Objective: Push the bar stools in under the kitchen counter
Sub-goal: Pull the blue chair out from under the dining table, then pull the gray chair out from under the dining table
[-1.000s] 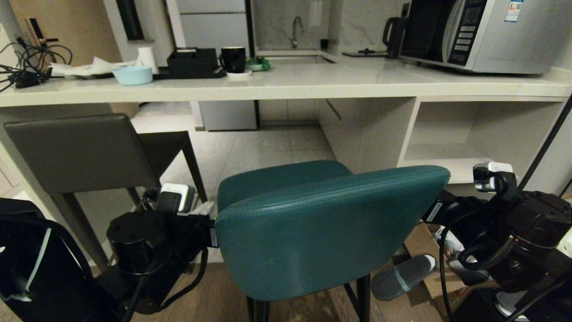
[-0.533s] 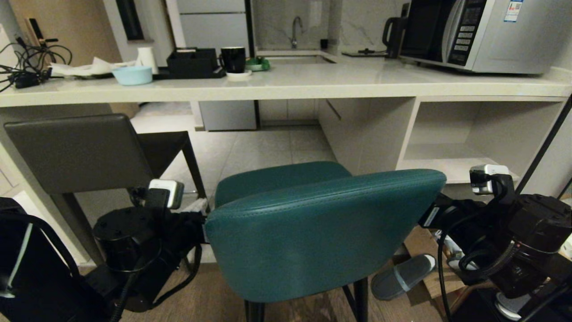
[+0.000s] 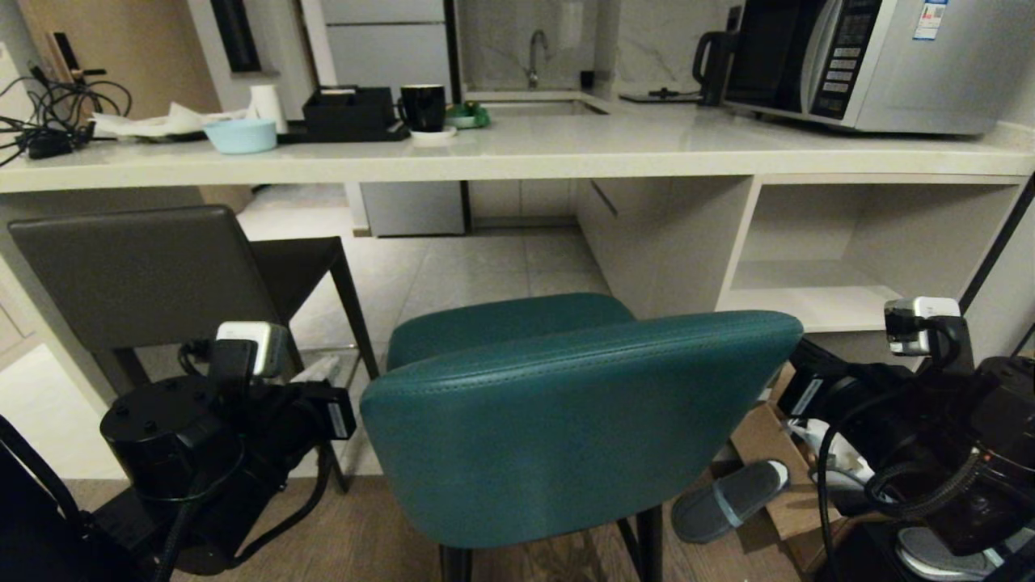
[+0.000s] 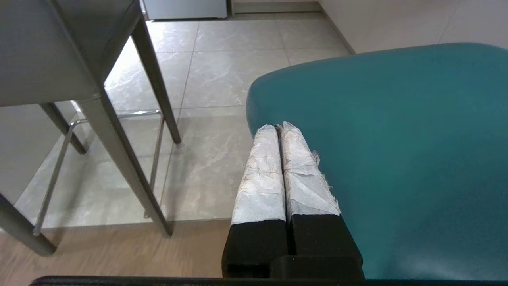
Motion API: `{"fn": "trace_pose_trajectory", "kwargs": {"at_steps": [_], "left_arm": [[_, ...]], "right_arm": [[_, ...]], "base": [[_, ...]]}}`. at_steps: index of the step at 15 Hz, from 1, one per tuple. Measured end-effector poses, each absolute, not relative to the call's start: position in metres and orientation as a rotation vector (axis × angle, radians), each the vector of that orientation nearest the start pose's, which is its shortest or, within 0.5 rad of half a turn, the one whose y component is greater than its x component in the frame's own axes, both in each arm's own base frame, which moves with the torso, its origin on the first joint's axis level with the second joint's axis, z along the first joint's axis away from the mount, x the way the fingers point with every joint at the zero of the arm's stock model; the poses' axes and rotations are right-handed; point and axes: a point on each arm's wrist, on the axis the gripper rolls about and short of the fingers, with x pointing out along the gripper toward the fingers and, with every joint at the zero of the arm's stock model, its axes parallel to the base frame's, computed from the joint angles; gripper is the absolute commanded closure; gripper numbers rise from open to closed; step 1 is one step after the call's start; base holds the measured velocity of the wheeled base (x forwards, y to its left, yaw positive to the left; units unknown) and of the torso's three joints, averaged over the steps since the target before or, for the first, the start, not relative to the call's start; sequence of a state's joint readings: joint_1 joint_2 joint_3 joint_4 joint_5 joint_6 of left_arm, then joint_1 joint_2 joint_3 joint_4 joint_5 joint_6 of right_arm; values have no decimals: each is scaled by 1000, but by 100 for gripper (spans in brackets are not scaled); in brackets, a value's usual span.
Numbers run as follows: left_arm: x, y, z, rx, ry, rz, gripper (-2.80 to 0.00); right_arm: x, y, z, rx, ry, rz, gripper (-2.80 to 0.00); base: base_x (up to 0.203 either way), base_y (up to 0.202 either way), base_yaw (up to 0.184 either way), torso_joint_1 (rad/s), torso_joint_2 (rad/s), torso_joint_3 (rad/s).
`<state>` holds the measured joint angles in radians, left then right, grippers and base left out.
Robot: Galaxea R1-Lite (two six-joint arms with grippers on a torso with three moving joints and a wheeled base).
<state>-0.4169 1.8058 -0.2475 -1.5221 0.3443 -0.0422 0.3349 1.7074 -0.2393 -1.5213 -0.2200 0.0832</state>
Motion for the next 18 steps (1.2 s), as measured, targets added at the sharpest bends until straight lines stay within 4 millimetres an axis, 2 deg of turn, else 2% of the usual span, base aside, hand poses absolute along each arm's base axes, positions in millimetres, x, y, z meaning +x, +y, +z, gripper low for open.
{"fn": "trace_pose_trajectory", "kwargs": {"at_steps": [2, 5, 9, 13, 15, 18], "left_arm": [[219, -87, 117, -31, 37, -74, 0], [192, -76, 120, -25, 44, -78, 0], [160, -60, 139, 17, -42, -62, 0], [131, -35, 165, 30, -93, 23, 0], [109, -21, 179, 18, -114, 88, 0], [64, -3, 194, 2, -133, 181, 0]], "right_arm": [[215, 66, 138, 91, -47, 102, 0], [194, 57, 145, 45, -74, 90, 0], [161, 46, 165, 1, -108, 82, 0], [115, 24, 186, -8, -115, 20, 0], [91, 11, 189, -17, -95, -49, 0], [63, 0, 188, -22, -101, -143, 0]], "base": [[0, 0, 0, 0, 0, 0], [0, 0, 0, 0, 0, 0], [0, 0, 0, 0, 0, 0], [0, 0, 0, 0, 0, 0], [0, 0, 0, 0, 0, 0], [0, 0, 0, 0, 0, 0]]}}
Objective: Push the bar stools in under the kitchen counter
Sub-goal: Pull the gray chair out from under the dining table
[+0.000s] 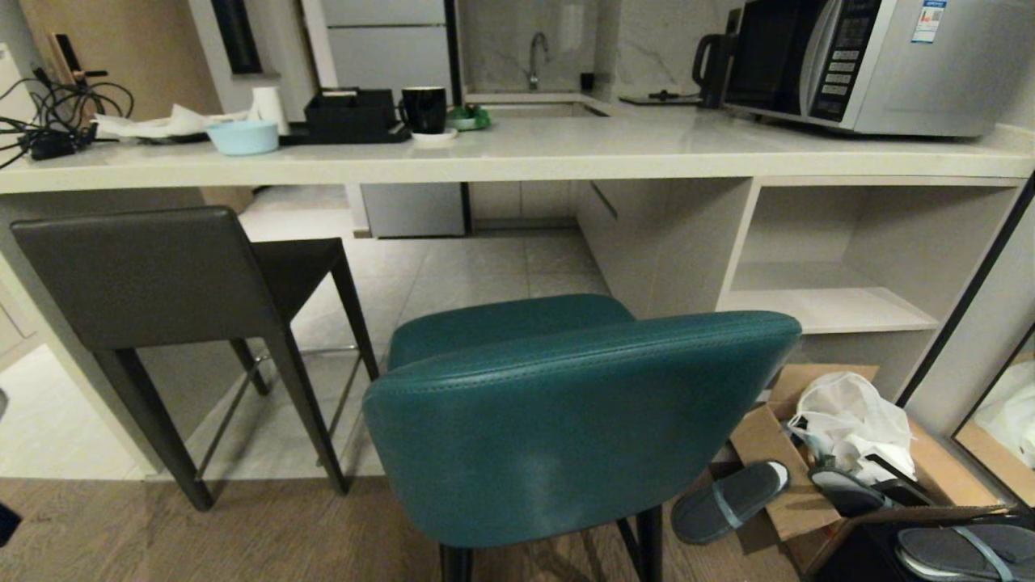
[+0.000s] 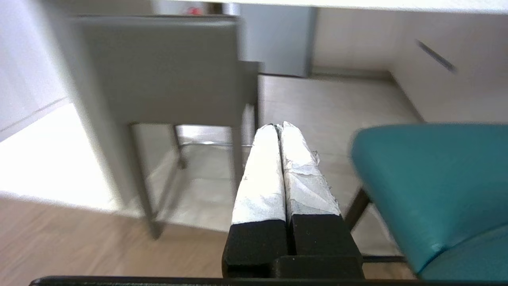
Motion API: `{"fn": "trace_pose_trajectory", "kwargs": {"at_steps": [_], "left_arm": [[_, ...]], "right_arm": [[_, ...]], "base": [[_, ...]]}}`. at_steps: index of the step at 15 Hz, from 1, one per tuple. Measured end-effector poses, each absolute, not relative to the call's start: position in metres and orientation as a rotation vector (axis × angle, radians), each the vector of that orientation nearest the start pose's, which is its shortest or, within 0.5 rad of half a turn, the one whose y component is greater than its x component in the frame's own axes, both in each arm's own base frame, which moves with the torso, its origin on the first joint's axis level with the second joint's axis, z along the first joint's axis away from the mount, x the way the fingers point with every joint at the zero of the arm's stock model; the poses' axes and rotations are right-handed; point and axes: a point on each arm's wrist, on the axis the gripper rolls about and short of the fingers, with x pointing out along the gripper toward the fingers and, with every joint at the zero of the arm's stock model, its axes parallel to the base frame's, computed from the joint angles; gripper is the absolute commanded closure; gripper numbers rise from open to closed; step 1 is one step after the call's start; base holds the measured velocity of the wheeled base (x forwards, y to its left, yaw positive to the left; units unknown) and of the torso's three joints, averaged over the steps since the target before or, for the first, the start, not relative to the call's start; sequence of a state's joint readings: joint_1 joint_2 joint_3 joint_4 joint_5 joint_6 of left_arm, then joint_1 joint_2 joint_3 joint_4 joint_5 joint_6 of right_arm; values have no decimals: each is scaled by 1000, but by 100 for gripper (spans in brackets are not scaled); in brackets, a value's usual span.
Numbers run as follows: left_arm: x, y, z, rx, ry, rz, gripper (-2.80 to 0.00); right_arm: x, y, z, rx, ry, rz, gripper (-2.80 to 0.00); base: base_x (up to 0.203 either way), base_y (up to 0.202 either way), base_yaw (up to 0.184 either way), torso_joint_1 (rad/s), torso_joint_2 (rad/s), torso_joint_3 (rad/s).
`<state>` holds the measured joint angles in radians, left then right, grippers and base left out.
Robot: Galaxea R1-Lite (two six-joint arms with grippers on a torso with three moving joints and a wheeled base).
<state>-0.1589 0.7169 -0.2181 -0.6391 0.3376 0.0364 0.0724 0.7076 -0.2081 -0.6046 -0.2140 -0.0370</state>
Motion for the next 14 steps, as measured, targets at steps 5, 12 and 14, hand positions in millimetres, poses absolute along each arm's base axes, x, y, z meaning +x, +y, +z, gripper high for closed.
{"fn": "trace_pose_trajectory", "kwargs": {"at_steps": [5, 12, 14], "left_arm": [[-5, 7, 176, 14, -98, 272, 0], [-40, 1, 120, 75, -59, 63, 0], [-38, 1, 111, 73, -41, 61, 0]], "right_arm": [[21, -3, 183, -22, -162, -130, 0], [-51, 0, 141, -58, -40, 2, 0], [-50, 0, 128, -63, -29, 4, 0]], "base": [[0, 0, 0, 0, 0, 0], [0, 0, 0, 0, 0, 0], [0, 0, 0, 0, 0, 0]]}}
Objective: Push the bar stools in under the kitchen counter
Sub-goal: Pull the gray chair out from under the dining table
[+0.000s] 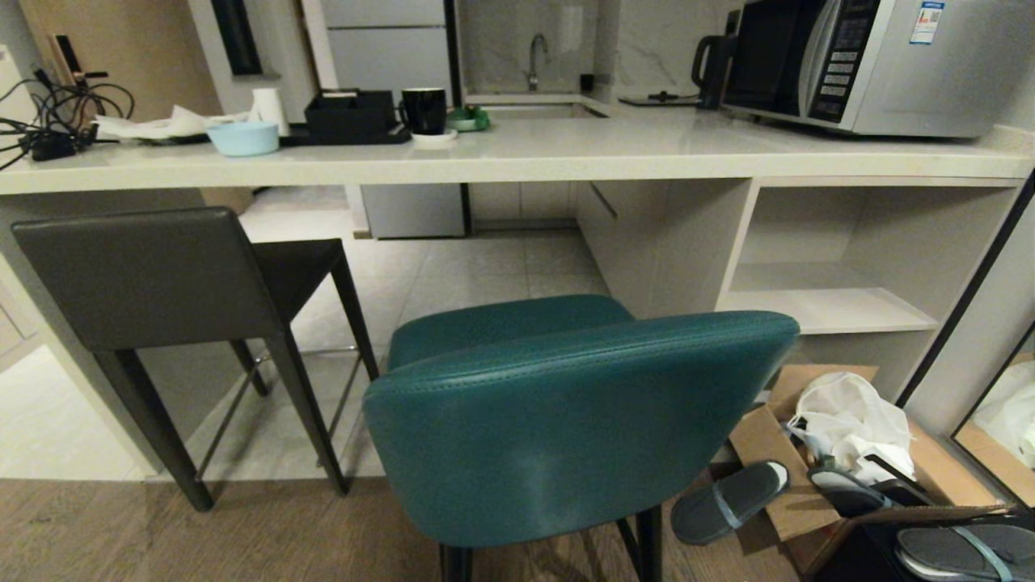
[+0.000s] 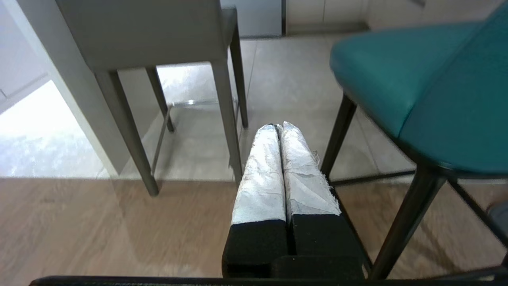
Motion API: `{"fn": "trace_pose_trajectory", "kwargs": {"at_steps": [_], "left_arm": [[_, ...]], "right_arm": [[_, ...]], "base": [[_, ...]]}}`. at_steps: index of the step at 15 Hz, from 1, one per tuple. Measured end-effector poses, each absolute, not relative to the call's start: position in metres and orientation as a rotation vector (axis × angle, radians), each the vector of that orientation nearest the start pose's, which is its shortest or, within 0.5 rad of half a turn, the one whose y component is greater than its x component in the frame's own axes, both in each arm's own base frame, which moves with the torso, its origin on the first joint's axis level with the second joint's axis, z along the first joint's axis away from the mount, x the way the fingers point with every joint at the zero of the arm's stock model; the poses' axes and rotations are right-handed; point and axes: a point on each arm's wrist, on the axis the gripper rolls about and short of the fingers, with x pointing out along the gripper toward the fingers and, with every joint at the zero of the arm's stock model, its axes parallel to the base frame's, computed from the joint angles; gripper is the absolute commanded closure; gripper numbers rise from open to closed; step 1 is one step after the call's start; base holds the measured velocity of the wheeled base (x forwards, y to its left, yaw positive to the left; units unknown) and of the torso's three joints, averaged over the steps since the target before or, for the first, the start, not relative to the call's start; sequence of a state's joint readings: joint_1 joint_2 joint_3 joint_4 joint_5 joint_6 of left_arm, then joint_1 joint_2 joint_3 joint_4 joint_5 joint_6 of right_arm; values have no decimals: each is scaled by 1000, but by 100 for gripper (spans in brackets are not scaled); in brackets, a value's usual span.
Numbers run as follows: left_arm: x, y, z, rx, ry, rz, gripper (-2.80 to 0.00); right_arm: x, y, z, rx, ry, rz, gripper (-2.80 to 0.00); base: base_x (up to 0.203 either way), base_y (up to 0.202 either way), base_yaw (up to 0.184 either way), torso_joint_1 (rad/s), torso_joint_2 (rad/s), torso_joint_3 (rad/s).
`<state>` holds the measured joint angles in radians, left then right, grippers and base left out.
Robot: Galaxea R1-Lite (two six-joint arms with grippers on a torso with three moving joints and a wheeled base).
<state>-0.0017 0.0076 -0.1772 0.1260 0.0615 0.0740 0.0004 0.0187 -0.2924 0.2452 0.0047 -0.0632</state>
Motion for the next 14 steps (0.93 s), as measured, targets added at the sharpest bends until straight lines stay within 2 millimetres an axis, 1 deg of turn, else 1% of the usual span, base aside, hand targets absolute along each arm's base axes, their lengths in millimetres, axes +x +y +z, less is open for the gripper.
{"fn": "trace_pose_trajectory", "kwargs": {"at_steps": [4, 6, 7, 8, 10, 14], "left_arm": [[-34, 1, 97, 72, 0, 48, 0], [-30, 1, 87, 71, 26, 35, 0], [-28, 1, 83, 70, 24, 19, 0], [-25, 0, 80, 70, 1, 4, 0], [-24, 0, 82, 71, -55, -2, 0], [-23, 0, 81, 33, -55, -2, 0]], "right_arm": [[-35, 0, 102, -82, -30, 4, 0], [-27, 0, 86, -87, -12, 6, 0], [-25, 0, 82, -85, -11, 7, 0], [-24, 0, 79, -90, -11, 13, 0], [-23, 1, 76, -131, -2, 29, 0], [-23, 1, 75, -142, 3, 33, 0]], "base": [[0, 0, 0, 0, 0, 0], [0, 0, 0, 0, 0, 0], [0, 0, 0, 0, 0, 0], [0, 0, 0, 0, 0, 0], [0, 0, 0, 0, 0, 0], [0, 0, 0, 0, 0, 0]]}}
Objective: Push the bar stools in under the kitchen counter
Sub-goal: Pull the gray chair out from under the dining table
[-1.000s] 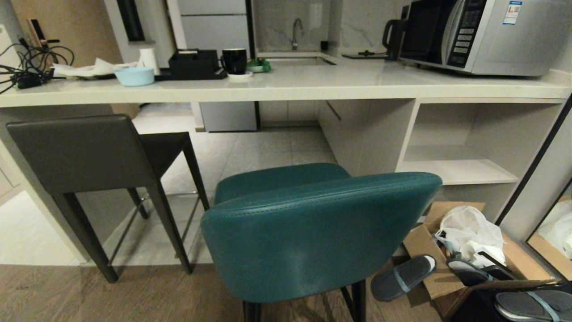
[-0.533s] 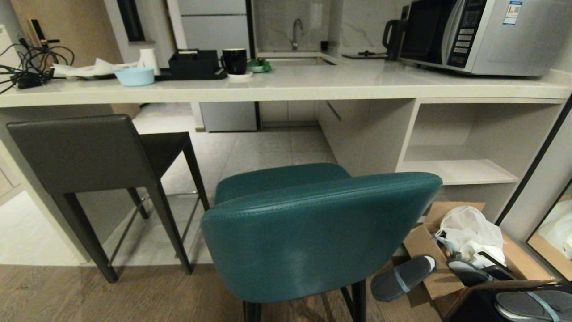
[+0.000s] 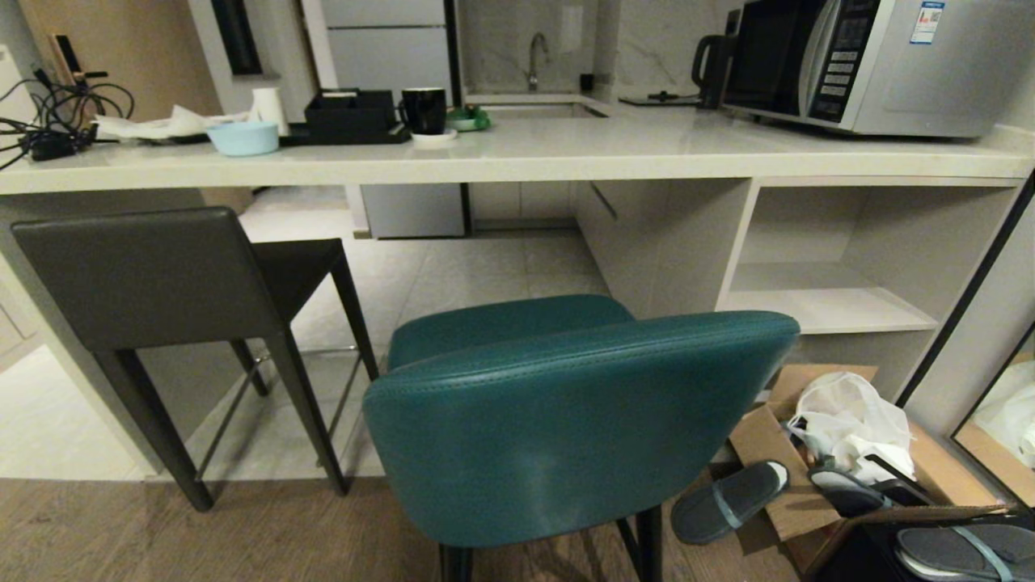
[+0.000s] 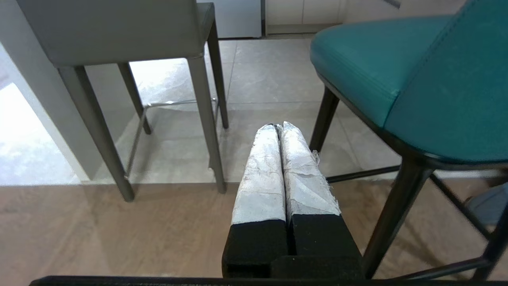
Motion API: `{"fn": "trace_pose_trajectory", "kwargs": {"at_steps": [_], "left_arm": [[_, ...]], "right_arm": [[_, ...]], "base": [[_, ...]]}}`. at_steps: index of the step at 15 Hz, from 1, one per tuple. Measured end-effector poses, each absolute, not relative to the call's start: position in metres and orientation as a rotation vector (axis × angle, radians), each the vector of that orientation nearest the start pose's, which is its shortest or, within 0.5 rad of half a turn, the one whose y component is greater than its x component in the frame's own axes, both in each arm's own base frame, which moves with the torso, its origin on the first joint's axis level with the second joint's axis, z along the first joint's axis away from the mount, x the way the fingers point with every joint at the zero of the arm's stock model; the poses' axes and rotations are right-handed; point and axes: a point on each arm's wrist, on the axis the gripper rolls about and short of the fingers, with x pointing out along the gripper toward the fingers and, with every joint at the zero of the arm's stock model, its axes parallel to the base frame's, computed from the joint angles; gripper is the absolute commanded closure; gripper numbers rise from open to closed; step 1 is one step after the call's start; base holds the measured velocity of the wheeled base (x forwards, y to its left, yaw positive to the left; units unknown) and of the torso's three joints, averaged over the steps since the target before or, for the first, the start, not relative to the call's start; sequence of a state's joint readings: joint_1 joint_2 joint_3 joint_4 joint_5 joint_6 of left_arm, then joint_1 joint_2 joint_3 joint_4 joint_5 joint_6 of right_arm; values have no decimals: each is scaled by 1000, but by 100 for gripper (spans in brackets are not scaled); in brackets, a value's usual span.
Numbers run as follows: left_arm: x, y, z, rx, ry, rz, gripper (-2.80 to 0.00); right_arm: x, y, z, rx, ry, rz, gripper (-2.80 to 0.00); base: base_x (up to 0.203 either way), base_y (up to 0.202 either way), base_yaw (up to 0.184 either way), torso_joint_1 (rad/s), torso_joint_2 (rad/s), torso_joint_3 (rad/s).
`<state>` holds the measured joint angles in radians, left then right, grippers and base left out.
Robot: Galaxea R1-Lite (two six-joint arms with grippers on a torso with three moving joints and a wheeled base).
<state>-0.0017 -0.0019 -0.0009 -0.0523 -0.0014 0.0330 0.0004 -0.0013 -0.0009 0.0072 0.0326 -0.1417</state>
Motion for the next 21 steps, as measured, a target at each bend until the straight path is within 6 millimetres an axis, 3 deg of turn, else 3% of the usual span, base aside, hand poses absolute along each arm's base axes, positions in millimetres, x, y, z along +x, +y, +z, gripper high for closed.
{"fn": "trace_pose_trajectory", "kwargs": {"at_steps": [8, 13, 21], "left_arm": [[-23, 0, 81, 21, -55, -1, 0], [-23, 0, 81, 18, -54, -1, 0], [-23, 0, 81, 16, -54, -1, 0]], "right_arm": [[-23, 0, 74, -86, 9, 17, 0], [-23, 0, 74, -84, 10, 17, 0], [-23, 0, 74, -83, 10, 17, 0]], "base": [[0, 0, 0, 0, 0, 0], [-160, 0, 0, 3, 0, 3], [0, 0, 0, 0, 0, 0]]}}
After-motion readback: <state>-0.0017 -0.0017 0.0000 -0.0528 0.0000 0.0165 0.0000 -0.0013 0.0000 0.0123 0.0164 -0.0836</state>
